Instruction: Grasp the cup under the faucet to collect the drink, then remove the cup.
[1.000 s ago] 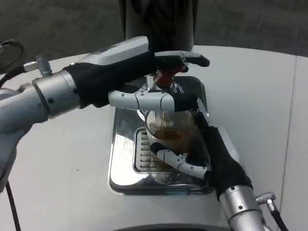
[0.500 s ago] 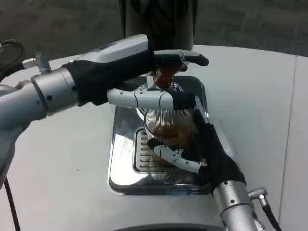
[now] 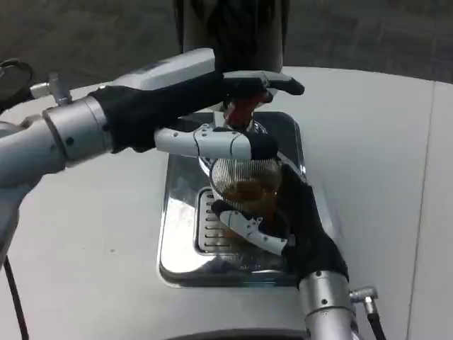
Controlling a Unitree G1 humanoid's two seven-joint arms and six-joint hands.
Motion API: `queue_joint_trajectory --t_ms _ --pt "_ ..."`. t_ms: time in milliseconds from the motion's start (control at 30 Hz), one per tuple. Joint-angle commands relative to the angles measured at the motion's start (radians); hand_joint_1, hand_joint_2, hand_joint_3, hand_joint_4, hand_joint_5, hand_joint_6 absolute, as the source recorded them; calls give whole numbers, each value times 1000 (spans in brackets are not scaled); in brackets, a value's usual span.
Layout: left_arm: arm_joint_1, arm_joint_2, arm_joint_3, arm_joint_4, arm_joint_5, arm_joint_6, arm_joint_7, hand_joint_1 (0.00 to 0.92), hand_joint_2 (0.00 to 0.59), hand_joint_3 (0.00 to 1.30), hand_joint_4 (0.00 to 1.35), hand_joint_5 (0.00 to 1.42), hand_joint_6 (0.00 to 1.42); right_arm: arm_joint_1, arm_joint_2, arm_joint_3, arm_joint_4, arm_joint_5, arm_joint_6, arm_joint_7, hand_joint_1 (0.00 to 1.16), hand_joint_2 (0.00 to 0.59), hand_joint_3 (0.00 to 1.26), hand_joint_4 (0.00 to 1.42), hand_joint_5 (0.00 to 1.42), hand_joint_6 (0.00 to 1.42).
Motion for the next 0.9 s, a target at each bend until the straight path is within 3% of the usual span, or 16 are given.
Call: queue_joint_trajectory --t_ms 33,200,400,600,900 --pt "14 24 -4 24 19 -10 -20 0 117 152 83 145 140 -3 38 28 5 -20 -28 -33 810 240 301 409 368 284" --pt "29 19 32 21 -10 -25 9 0 107 132 85 156 155 5 51 32 14 -21 -39 -83 820 244 387 486 434 366" --pt "24 -36 149 15 -100 -31 112 0 93 57 57 190 173 11 61 43 17 -24 -41 -150 838 256 494 615 576 441" --pt "-4 -68 204 -4 -149 -35 152 0 85 102 121 244 217 32 54 51 -9 -29 -41 -187 839 248 567 697 665 494" --pt "29 -69 283 -98 -207 -10 188 0 84 161 200 298 269 67 42 48 -66 -38 -38 -213 845 236 630 755 749 555"
